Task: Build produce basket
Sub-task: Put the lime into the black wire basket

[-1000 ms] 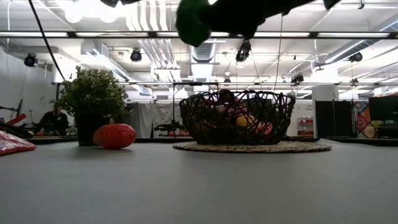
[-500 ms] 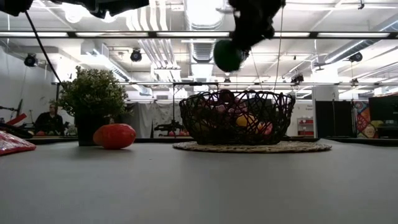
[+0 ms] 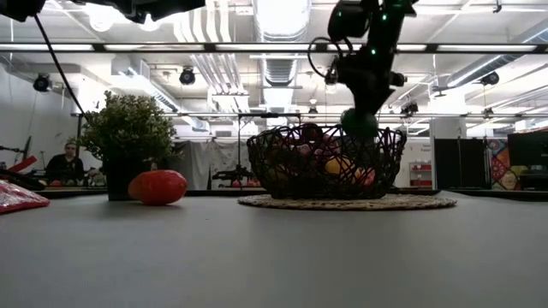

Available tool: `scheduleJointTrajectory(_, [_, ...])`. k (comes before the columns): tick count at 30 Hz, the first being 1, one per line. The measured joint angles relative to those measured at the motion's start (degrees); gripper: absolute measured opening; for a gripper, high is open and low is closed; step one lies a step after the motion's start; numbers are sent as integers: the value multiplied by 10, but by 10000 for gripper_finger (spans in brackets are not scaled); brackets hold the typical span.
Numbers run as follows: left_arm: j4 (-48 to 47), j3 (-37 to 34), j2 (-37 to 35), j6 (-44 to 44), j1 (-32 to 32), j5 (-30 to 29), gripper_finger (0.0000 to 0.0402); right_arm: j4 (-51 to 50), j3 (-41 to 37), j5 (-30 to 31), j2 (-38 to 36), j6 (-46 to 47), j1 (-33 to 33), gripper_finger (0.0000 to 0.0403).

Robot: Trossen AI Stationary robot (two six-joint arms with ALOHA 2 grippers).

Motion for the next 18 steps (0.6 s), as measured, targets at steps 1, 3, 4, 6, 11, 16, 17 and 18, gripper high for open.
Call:
scheduleJointTrajectory(1, [0,1,0,4,0,0,318,0,0,-3,2,-2,-8,185])
scheduleJointTrajectory(3, [1,3,0,7,0,0,318,0,0,-19,7,-6,-22,185])
scheduleJointTrajectory(4, [1,3,0,7,0,0,318,0,0,-27,9,-8,-28,185])
scheduleJointTrajectory(6, [1,3,0,5,0,0,318,0,0,-30,16,-9,-35,185])
scheduleJointTrajectory(11, [-1,3,0,1,0,0,318,-2,0,-31,32,-6,-48,185])
scheduleJointTrajectory(16, [-1,3,0,1,0,0,318,-4,0,-25,47,3,-51,187])
scheduleJointTrajectory(17, [-1,3,0,1,0,0,318,-6,0,-21,50,3,-53,188])
scheduleJointTrajectory(18, [-1,3,0,1,0,0,318,-6,0,-20,53,3,-53,188])
